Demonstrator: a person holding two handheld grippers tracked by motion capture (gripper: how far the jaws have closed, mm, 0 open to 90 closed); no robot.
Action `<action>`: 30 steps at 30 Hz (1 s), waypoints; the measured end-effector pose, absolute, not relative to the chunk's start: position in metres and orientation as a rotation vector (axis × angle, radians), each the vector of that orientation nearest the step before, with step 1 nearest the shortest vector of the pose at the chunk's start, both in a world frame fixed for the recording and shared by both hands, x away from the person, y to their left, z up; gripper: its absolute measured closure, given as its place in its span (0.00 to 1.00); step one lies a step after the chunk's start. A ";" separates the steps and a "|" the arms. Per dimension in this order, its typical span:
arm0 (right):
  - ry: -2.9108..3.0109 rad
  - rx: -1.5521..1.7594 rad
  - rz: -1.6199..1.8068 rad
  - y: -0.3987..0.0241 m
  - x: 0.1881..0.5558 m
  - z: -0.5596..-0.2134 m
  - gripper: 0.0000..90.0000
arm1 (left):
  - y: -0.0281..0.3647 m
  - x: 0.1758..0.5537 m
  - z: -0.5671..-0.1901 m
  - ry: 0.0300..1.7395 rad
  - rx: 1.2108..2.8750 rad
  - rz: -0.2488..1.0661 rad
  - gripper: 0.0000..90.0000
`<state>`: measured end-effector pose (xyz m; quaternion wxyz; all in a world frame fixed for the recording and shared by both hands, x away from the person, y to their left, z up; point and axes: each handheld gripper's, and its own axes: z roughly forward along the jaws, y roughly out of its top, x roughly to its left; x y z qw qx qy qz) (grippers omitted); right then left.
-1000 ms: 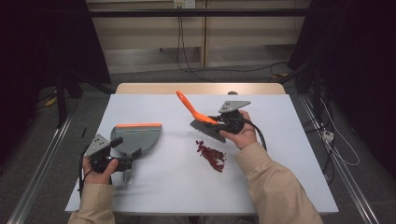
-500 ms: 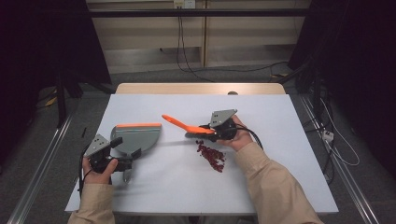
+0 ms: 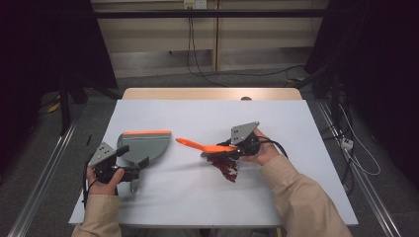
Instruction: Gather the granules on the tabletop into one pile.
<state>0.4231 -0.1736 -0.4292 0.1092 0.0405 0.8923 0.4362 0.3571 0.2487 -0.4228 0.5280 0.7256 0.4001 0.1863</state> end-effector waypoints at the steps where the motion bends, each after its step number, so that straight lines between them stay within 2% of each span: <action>1: 2.624 0.128 1.283 -0.175 0.421 -0.429 0.79 | 0.249 0.357 -0.423 0.954 1.735 0.446 0.07; 15: 2.635 0.111 1.294 -0.172 0.403 -0.426 0.79 | 0.248 0.357 -0.423 0.947 1.740 0.447 0.07; 25: 2.572 0.242 1.362 -0.182 0.410 -0.421 0.79 | 0.249 0.356 -0.422 0.950 1.739 0.446 0.07; 30: 2.569 0.291 1.279 -0.187 0.410 -0.422 0.79 | 0.248 0.355 -0.422 0.947 1.741 0.447 0.07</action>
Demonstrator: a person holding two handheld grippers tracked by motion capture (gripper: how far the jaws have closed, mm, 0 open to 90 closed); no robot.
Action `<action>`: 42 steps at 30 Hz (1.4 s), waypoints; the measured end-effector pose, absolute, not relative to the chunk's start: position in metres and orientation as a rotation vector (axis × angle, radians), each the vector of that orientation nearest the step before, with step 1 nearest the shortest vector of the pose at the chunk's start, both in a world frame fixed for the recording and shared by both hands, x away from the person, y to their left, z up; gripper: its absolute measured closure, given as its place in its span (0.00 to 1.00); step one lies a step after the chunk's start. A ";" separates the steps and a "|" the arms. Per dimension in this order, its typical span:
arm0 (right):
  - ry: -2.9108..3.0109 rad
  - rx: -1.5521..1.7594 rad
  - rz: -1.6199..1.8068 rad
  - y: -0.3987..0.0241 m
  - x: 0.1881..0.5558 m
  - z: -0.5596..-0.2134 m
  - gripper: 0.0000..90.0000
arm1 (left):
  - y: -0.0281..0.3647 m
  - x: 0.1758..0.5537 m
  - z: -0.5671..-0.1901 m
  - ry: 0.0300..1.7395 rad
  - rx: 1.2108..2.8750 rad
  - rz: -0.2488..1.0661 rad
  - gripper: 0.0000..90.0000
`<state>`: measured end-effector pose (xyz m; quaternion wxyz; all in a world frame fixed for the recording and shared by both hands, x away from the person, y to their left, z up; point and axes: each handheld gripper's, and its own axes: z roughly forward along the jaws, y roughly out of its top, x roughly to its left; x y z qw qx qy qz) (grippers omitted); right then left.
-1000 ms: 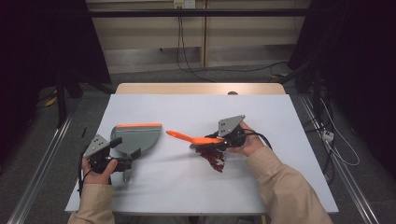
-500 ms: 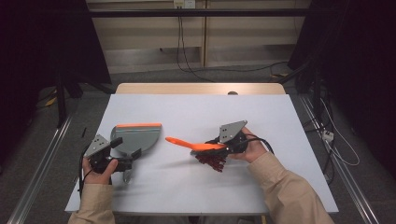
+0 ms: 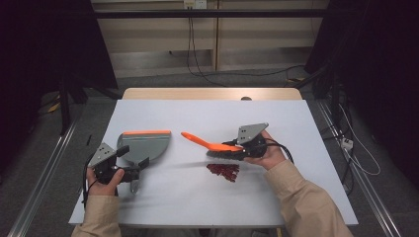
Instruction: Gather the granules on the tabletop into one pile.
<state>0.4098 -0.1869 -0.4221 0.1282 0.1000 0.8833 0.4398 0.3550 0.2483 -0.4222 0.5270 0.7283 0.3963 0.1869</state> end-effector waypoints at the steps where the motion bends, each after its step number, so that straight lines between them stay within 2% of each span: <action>1: 2.578 0.295 1.271 -0.187 0.409 -0.424 0.79 | 0.248 0.355 -0.422 0.946 1.742 0.447 0.07; 12: 2.570 0.325 1.373 -0.183 0.400 -0.430 0.79 | 0.247 0.354 -0.422 0.947 1.740 0.442 0.07; 19: 2.501 0.402 1.420 -0.185 0.401 -0.420 0.79 | 0.247 0.354 -0.422 0.948 1.738 0.441 0.07; 24: 2.460 0.553 1.400 -0.190 0.397 -0.412 0.79 | 0.246 0.355 -0.423 0.948 1.736 0.439 0.07; 31: 2.262 1.043 1.437 -0.197 0.382 -0.410 0.79 | 0.246 0.355 -0.422 0.943 1.735 0.440 0.07; 42: 2.055 1.361 1.508 -0.158 0.371 -0.409 0.79 | 0.245 0.357 -0.422 0.944 1.727 0.435 0.07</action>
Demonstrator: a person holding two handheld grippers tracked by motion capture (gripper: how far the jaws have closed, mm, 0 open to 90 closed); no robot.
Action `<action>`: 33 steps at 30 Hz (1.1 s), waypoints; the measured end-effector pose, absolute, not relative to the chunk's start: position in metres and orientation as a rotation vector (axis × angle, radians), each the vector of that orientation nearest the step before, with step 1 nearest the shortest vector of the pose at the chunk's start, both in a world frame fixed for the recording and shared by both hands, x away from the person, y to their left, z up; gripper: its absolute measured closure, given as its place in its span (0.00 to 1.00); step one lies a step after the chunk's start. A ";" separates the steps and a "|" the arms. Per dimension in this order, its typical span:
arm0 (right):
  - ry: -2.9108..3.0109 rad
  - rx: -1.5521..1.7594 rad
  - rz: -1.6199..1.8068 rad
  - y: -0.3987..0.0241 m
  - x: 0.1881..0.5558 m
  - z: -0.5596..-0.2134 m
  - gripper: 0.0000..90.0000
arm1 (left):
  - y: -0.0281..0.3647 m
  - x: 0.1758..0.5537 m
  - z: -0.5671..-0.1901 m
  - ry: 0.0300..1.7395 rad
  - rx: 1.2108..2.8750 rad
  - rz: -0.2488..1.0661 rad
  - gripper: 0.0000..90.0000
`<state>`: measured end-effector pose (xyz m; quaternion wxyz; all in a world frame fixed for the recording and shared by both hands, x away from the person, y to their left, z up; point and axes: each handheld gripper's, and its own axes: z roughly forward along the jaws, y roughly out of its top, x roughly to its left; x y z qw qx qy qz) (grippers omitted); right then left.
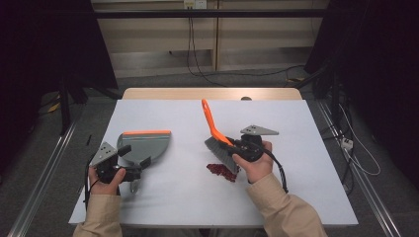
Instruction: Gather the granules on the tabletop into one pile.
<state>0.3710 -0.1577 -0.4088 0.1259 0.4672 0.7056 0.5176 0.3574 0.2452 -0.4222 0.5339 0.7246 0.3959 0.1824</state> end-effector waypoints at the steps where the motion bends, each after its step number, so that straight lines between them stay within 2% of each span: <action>1: 2.056 1.371 1.507 -0.152 0.371 -0.409 0.79 | 0.246 0.358 -0.422 0.945 1.726 0.435 0.07; 9: 2.065 1.407 1.512 -0.116 0.376 -0.418 0.79 | 0.248 0.359 -0.422 0.946 1.713 0.434 0.07; 20: 2.052 1.424 1.490 -0.108 0.378 -0.421 0.79 | 0.246 0.359 -0.420 0.938 1.715 0.439 0.07; 33: 1.903 1.494 1.310 -0.156 0.357 -0.405 0.79 | 0.246 0.358 -0.420 0.934 1.714 0.431 0.07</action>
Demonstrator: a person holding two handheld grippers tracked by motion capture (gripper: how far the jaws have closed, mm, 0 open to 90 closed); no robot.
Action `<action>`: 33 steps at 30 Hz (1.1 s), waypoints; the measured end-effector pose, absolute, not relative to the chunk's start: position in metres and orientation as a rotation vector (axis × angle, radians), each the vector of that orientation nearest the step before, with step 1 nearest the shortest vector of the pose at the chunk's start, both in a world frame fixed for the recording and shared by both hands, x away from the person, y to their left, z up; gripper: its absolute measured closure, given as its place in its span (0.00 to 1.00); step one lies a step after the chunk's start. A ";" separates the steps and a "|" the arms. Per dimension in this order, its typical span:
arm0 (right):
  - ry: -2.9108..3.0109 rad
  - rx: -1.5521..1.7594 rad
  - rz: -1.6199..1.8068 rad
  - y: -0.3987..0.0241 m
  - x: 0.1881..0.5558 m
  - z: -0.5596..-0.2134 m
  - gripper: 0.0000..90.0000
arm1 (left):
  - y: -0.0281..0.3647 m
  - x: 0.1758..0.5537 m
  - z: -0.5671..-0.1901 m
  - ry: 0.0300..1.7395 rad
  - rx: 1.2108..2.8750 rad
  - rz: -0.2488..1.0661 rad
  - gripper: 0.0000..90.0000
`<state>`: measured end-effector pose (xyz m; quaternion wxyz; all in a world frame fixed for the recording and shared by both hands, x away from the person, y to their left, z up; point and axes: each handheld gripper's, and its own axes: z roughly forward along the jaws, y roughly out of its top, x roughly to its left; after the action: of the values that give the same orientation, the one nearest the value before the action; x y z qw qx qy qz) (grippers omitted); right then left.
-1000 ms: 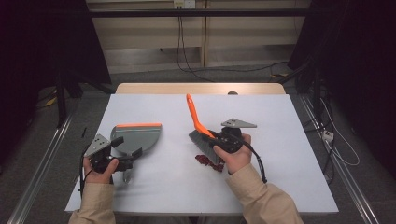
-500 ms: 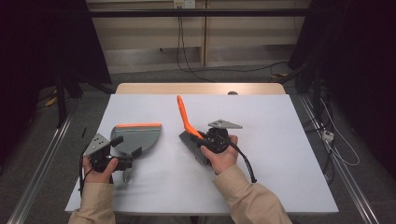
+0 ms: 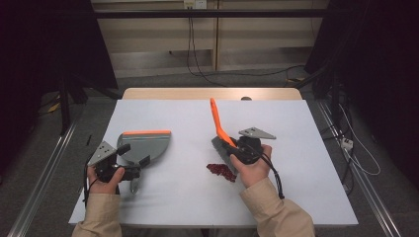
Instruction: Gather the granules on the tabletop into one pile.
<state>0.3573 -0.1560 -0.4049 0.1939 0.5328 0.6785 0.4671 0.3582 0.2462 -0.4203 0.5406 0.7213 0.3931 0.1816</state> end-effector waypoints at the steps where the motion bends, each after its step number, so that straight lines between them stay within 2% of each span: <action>1: 1.890 1.504 1.297 -0.159 0.355 -0.406 0.79 | 0.246 0.358 -0.421 0.932 1.718 0.430 0.07; 8: 1.831 1.524 1.168 -0.174 0.344 -0.416 0.79 | 0.247 0.359 -0.420 0.928 1.710 0.421 0.07; 17: 1.797 1.433 0.960 -0.170 0.335 -0.431 0.79 | 0.245 0.360 -0.420 0.924 1.705 0.417 0.07; 33: 1.725 1.438 0.999 -0.139 0.330 -0.440 0.79 | 0.243 0.362 -0.420 0.922 1.704 0.413 0.07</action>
<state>0.3302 -0.1389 -0.4397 0.3353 0.5512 0.6611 0.3830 0.3619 0.2429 -0.4197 0.5483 0.7193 0.3894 0.1743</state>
